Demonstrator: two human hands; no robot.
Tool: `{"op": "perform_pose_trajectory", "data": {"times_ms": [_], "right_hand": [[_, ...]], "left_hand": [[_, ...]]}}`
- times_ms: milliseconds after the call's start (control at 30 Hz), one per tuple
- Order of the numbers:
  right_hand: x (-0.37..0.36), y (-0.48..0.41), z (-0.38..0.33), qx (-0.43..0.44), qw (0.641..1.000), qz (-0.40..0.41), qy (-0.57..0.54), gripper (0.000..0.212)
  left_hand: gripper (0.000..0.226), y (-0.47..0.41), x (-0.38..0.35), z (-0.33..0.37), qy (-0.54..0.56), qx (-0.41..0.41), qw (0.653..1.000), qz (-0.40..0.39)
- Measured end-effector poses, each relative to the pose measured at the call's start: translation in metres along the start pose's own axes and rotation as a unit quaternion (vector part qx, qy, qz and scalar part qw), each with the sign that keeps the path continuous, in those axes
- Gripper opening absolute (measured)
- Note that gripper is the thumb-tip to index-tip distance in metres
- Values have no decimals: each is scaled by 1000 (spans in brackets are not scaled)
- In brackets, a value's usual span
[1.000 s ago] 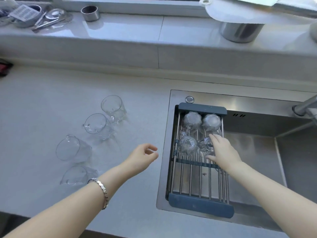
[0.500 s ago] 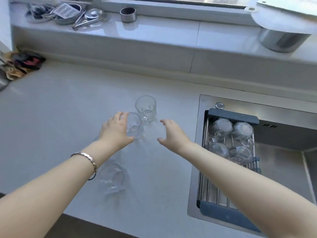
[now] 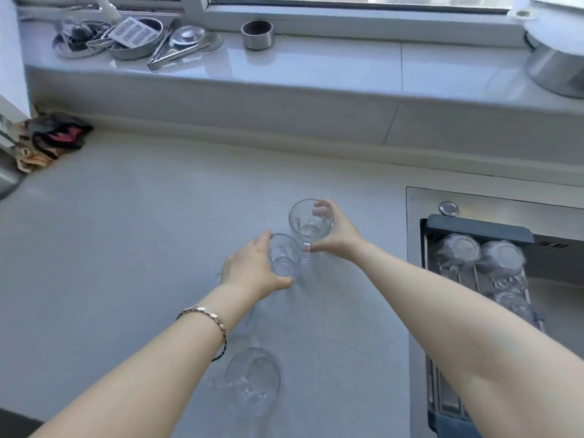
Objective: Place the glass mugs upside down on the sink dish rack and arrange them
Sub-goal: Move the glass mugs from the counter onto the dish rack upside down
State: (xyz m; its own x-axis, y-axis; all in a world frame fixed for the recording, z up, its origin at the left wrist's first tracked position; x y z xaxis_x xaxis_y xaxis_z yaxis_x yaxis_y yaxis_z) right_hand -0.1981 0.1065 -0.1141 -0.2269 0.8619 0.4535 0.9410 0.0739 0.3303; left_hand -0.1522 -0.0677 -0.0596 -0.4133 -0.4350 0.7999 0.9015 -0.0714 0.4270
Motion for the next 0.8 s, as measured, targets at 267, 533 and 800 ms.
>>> {"op": "perform_pose_trajectory", "data": {"times_ms": [267,533,800], "right_hand": [[64,127,47,-121,986,37,-108,78],[156,264,142,-317,937,-9,-144,64],[162,270,162,-362,931,-54,-1,65]], "left_hand": [[82,26,-13,27,20,7,999,44],[85,95,-64,106,76,-72,994,12],[84,142,-102,144,83,-93,992,2]]}}
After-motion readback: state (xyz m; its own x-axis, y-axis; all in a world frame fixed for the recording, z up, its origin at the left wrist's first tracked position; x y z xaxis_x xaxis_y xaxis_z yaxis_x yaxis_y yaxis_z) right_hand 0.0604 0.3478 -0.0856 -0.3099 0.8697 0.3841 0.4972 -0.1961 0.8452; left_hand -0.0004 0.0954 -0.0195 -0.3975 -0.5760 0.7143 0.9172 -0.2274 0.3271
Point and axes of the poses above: each hand's wrist, its own y-axis away from the middle knuckle, its own x-axis out of the back of the hand, z = x × y, the point moved 1 cm from there along -y, towards the middle knuckle, and after that the axes turned 10 degrees about y, right-handed, at the moved point
